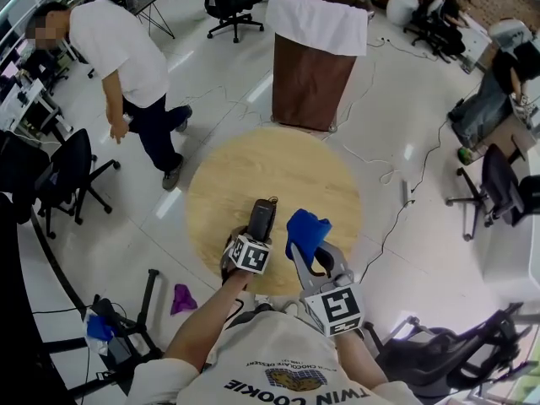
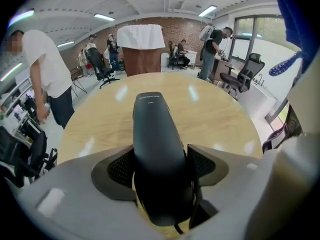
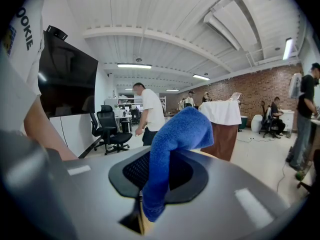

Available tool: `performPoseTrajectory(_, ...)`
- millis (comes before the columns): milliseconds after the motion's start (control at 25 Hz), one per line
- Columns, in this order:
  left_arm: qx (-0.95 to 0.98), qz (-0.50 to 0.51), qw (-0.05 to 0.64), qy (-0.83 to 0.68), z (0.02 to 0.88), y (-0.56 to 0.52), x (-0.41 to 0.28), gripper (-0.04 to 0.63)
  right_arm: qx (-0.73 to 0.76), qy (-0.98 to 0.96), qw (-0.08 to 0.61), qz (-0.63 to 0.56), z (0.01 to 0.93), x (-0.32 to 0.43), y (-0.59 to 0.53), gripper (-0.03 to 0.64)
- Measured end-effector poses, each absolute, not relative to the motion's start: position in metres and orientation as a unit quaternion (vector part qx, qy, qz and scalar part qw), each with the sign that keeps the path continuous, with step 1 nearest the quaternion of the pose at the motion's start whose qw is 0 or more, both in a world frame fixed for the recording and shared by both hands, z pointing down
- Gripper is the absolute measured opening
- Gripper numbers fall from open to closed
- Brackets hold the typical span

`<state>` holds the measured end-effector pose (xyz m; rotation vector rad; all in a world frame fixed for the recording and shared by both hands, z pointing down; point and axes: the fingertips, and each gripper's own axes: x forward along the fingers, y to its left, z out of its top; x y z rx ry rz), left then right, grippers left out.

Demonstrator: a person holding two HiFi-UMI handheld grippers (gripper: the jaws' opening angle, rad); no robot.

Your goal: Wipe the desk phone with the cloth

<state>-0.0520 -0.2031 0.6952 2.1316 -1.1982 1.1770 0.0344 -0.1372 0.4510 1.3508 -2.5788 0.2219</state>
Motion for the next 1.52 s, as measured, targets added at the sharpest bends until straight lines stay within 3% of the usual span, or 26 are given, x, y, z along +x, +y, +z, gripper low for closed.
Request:
performPoseTrajectory(40,0.77,0.421,0.21,-0.43,0.695,-0.203,-0.052,0.293,0.46,-0.877,0.111,0.077,0.452,0.035,-0.137,0.06)
performPoseTrajectory(640,0.787,0.387,0.209,-0.433,0.682,-0.204,-0.054,0.275,0.459,-0.878,0.114,0.076,0.452,0.038,-0.138,0.06)
performPoseTrajectory(1520,0.855,0.196,0.164,-0.452,0.535,-0.182,-0.023,0.27,0.452,-0.888,0.073,0.042,0.401,0.037,-0.13,0.06)
